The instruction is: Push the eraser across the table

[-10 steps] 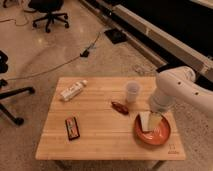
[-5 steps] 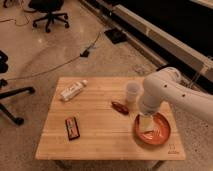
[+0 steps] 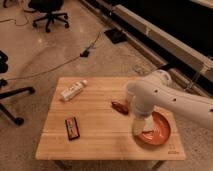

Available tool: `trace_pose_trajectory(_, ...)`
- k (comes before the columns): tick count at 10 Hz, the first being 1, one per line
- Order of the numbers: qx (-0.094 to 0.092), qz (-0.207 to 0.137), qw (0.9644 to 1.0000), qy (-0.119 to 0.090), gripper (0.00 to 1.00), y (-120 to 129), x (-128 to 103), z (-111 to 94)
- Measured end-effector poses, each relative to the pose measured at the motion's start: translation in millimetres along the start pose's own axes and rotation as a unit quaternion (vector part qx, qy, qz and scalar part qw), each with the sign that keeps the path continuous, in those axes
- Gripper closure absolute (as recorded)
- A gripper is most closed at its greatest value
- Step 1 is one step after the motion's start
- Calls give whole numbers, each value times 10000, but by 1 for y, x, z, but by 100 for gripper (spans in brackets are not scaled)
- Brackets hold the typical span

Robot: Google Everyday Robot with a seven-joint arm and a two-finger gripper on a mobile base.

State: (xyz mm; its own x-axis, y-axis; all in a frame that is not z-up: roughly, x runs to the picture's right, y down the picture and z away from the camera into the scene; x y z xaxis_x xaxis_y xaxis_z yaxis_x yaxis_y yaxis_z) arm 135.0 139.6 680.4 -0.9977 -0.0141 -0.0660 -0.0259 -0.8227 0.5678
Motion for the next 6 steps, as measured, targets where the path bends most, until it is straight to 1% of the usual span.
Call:
trace_pose_trajectory(1, -11, -20, 10000, -17, 20, -2, 2, 1)
trace_pose_trajectory(4, -40, -229, 9997, -66, 20, -2, 30, 5)
trace_pose_trajectory(5, -44, -283, 9996, -73, 20, -1, 35, 6)
trace_pose_trajectory(6, -21, -299, 9995, -77, 20, -1, 34, 6)
